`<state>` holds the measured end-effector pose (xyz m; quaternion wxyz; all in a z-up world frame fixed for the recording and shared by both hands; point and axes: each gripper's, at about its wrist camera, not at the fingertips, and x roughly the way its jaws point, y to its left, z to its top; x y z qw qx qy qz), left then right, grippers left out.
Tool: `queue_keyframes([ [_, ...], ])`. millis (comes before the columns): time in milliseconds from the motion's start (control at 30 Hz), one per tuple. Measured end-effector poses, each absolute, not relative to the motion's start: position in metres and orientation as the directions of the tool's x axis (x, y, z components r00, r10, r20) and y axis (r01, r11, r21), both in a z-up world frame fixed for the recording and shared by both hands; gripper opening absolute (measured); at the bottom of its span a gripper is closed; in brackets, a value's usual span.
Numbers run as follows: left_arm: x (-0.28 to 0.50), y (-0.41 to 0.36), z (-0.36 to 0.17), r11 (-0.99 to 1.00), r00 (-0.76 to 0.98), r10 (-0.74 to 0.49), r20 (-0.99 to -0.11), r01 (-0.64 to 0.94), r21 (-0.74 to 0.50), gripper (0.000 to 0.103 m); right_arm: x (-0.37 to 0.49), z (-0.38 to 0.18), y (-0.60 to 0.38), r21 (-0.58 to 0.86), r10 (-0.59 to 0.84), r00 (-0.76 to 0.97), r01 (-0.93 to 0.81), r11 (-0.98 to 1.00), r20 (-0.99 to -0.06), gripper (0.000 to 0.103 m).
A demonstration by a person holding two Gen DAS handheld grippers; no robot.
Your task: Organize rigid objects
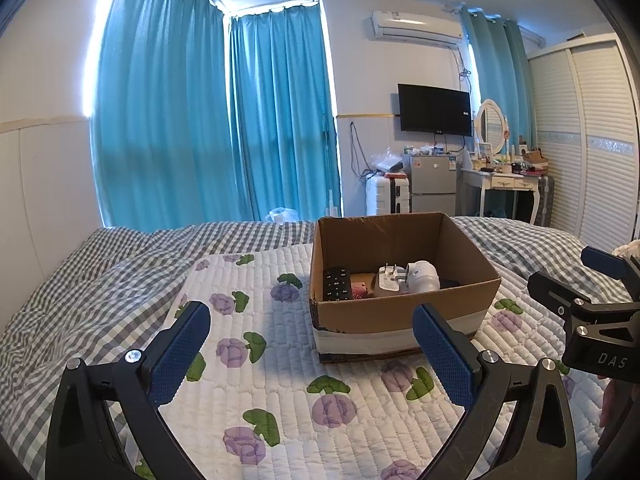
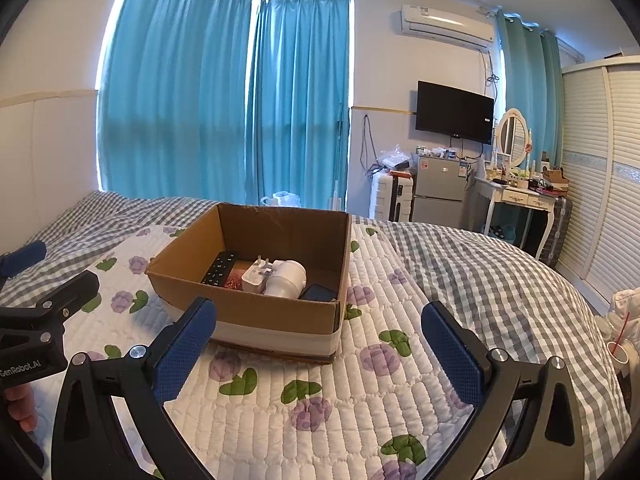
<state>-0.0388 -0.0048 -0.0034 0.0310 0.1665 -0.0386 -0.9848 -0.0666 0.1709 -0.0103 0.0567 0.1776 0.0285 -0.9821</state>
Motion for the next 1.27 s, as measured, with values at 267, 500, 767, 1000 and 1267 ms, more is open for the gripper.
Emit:
queue_keyframes([
  [267, -0.0397, -0.0041, -0.0038, -0.996, -0.937, -0.070, -0.342, 0.045, 0.081, 0.103, -0.0667, -0.0120, 0.1728, -0.029, -0.102, -0.924, 0.121, -0.992, -0.367, 0.103],
  [500, -0.0391, -0.0034, -0.0034, -0.995, -0.937, -0.079, -0.340, 0.052, 0.086, 0.103, -0.0681, -0.0124, 0.1732, -0.029, -0.093, -0.921, 0.112, -0.993, -0.378, 0.103],
  [767, -0.0400, -0.0043, -0.0041, -0.995, -0.936, -0.083, -0.342, 0.057, 0.085, 0.103, -0.0713, -0.0140, 0.1745, -0.021, -0.086, -0.916, 0.102, -0.995, -0.392, 0.103],
  [1000, -0.0396, -0.0040, -0.0051, -0.995, -0.935, -0.082, -0.344, 0.055, 0.089, 0.103, -0.0729, -0.0158, 0.1750, -0.020, -0.082, -0.911, 0.098, -0.995, -0.404, 0.103],
  [1267, -0.0399, -0.0041, -0.0068, -0.994, -0.933, -0.083, -0.350, 0.053, 0.094, 0.103, -0.0731, -0.0165, 0.1761, -0.021, -0.079, -0.910, 0.096, -0.995, -0.407, 0.103],
])
